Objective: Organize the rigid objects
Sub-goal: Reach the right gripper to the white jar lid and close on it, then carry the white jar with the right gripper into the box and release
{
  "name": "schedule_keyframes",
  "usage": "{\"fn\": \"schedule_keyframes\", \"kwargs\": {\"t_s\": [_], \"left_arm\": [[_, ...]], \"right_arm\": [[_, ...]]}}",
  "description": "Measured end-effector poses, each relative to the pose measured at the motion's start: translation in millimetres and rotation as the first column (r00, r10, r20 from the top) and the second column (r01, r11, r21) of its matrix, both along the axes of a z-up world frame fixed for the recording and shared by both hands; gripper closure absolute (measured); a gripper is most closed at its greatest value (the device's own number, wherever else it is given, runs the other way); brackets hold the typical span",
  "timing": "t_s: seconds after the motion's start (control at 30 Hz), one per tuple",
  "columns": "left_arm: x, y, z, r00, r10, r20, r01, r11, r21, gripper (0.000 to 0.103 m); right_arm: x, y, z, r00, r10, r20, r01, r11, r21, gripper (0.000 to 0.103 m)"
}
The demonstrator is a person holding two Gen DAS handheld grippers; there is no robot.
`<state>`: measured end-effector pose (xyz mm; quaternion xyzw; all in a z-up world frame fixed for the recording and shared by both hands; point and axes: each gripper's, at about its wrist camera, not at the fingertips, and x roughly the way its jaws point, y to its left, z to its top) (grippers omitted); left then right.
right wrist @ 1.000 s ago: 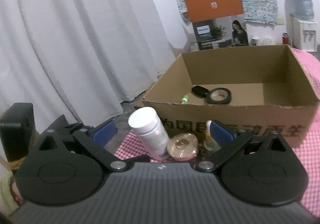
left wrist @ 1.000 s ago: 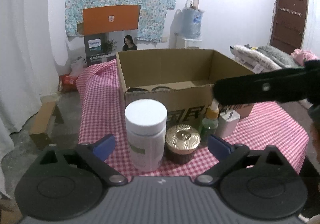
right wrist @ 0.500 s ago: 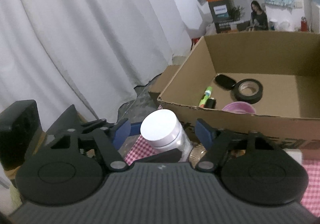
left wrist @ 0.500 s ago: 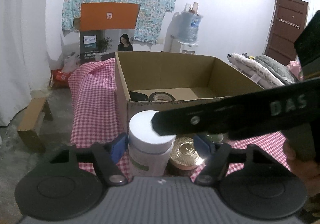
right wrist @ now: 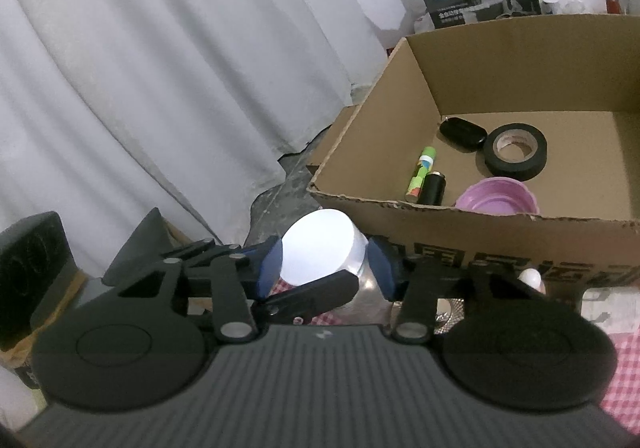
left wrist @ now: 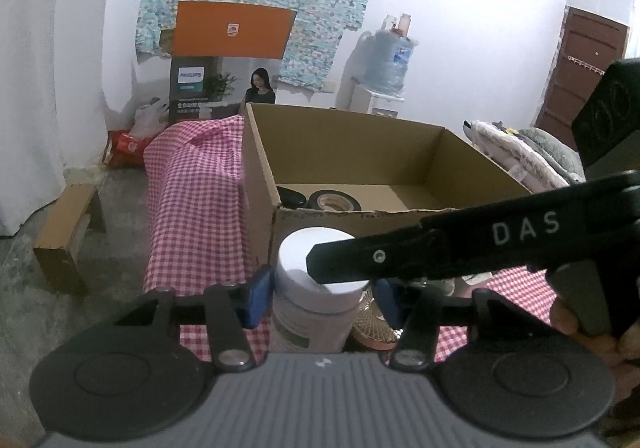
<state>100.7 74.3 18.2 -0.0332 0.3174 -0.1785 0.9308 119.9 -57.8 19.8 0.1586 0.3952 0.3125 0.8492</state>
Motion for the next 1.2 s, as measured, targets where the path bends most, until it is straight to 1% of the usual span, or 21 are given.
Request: {"fn": "schedule_keyframes", "kwargs": {"t_s": [0.13,0.3,0.53,0.7,0.77,0.83,0.97,1.07,1.2], "left_arm": [[-6.0,0.9,7.0,1.000,0.006,0.006,-0.006,1.000,-0.011,0.049],[-20.4,0.9,27.4,0.999,0.021,0.050,-0.021,1.000,-0.005,0.049],[-35.3,-4.2,68.6,0.991,0.022,0.135,-0.024,1.000,0.015,0.050],[-25.1,-17.8,100.6,0.983,0.000,0.184,-0.001,1.000,0.007,0.050],[-17.2,-28.8,111.5,0.978,-0.019,0.209,0.016,1.000,0.015,0.050],[-3.5,-40.6,120.7,0.975,-0.035,0.218,0.035,0.999,0.008,0.050],[34.4,-64.6,128.2,0.978,-0.064,0.200,0.069,0.997,-0.019,0.050],[67.2,-83.3,124.6,0.983,-0.080,0.167,0.086,0.996,-0.031,0.050],[114.0,-106.1,108.9,0.990,-0.095,0.106,0.100,0.994,-0.039,0.050]], "right_arm": [[-4.6,-0.4,4.0,1.000,0.001,0.009,-0.001,1.000,0.006,0.058],[-17.5,-1.3,21.2,0.998,0.016,0.053,-0.017,1.000,0.023,0.058],[-36.1,-9.4,61.8,0.990,0.029,0.140,-0.037,0.998,0.057,0.058],[-37.0,-27.1,99.6,0.978,0.010,0.210,-0.024,0.998,0.065,0.058],[-32.1,-37.4,113.6,0.974,-0.003,0.227,-0.013,0.997,0.070,0.058],[-23.7,-49.8,126.0,0.972,-0.020,0.236,0.003,0.997,0.073,0.058],[3.4,-76.7,144.1,0.969,-0.064,0.239,0.052,0.997,0.055,0.058],[32.4,-99.9,144.2,0.973,-0.097,0.208,0.087,0.994,0.059,0.058],[77.4,-128.2,131.7,0.979,-0.136,0.152,0.130,0.990,0.051,0.058]]}}
